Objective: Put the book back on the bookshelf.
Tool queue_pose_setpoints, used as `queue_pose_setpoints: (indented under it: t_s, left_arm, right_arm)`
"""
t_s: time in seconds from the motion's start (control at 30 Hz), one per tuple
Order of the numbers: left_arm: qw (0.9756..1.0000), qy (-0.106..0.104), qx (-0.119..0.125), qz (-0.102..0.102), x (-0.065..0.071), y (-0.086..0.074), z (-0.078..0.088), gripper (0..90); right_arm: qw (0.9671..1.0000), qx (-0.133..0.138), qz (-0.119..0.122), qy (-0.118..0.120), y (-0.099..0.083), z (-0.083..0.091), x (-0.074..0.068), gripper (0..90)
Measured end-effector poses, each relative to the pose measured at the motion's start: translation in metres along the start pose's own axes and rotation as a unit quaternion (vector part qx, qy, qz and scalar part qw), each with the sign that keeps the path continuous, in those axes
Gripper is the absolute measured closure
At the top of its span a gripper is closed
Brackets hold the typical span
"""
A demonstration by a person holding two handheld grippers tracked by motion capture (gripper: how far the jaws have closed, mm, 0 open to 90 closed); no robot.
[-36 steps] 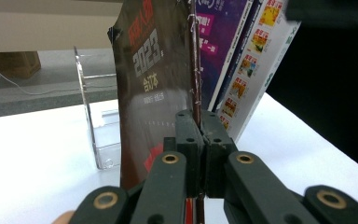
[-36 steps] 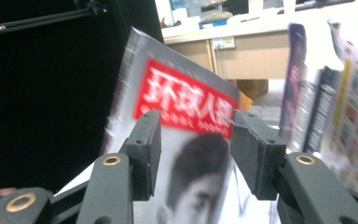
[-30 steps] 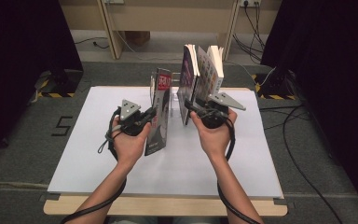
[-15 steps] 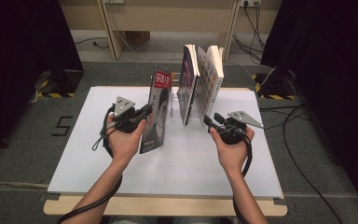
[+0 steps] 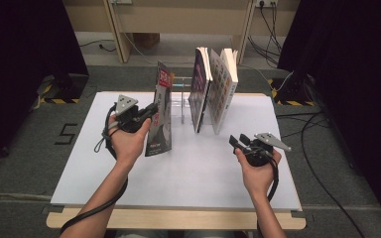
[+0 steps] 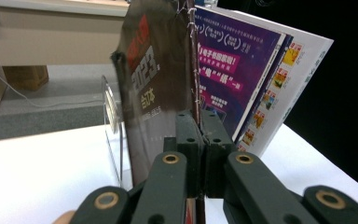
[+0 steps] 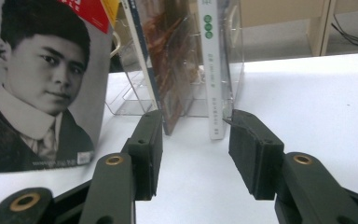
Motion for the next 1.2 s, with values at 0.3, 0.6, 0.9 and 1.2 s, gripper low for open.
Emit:
queue_pose_setpoints:
  t_s: [0.3, 0.6, 0.9, 1.2]
  left_arm:
    - [0.9999, 0.008, 0.003, -0.009, -0.008, 0.014, -0.016, 87.7]
    - [0.9994, 0.026, 0.004, -0.020, -0.018, 0.032, -0.036, 87.7]
    - [0.9988, 0.034, 0.022, -0.025, -0.022, 0.051, -0.051, 87.7]
    - [0.9983, 0.042, 0.032, -0.025, -0.027, 0.054, -0.063, 87.6]
  right_arm:
    - [0.9999, -0.004, -0.009, -0.007, -0.015, 0.002, 0.011, 55.5]
    - [0.9998, -0.005, -0.013, -0.010, -0.020, 0.002, 0.018, 55.6]
    - [0.9999, -0.005, -0.011, -0.011, -0.023, 0.001, 0.021, 55.7]
    - [0.9999, 0.001, -0.008, -0.013, -0.022, 0.003, 0.023, 55.8]
Point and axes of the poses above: each handheld gripper's, and its own axes: z roughly backward along the jaws, y roughly out of its top, x roughly to its right, the point moved 9 cm from there along -z, roughly forward along the jaws, and after that the axes turned 12 degrees about -y, right-handed, at the moved point
